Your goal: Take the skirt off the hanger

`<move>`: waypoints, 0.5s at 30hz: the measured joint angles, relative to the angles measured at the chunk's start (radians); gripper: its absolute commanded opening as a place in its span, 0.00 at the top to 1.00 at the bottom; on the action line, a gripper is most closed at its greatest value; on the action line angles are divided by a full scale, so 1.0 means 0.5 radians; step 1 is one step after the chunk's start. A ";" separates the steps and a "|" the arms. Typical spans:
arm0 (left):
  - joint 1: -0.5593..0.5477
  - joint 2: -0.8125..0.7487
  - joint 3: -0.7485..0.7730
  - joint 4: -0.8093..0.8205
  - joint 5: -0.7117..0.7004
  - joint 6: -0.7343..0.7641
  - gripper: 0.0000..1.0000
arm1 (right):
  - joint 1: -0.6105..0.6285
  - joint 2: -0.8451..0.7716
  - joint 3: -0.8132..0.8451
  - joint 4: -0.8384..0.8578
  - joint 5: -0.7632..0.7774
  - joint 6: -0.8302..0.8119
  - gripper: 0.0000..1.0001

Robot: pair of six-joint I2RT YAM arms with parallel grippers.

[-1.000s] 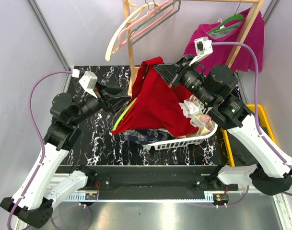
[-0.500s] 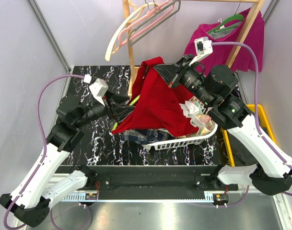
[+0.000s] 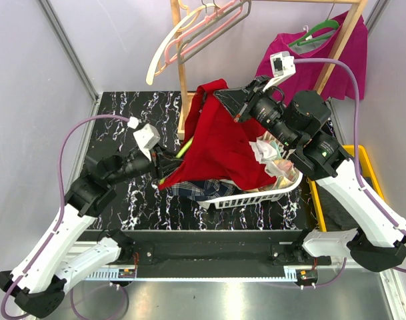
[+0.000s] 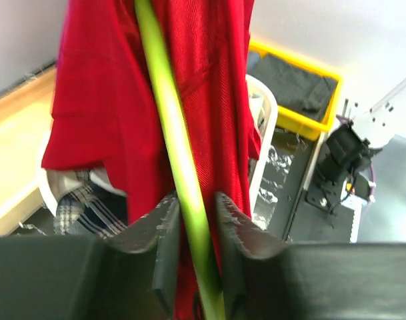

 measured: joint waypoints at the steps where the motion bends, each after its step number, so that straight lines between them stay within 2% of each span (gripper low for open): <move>1: -0.014 0.000 -0.002 -0.029 -0.007 0.018 0.82 | 0.000 0.000 0.000 -0.001 0.000 -0.001 1.00; 5: -0.028 0.003 -0.006 -0.067 -0.019 0.050 0.88 | 0.004 0.001 0.000 -0.011 -0.002 -0.002 1.00; 8: -0.033 0.011 -0.006 -0.073 -0.024 0.066 1.00 | 0.005 0.000 0.001 -0.014 -0.002 -0.002 1.00; 15: -0.038 0.072 0.015 -0.079 -0.051 0.098 1.00 | 0.005 0.000 0.001 -0.014 0.001 -0.002 1.00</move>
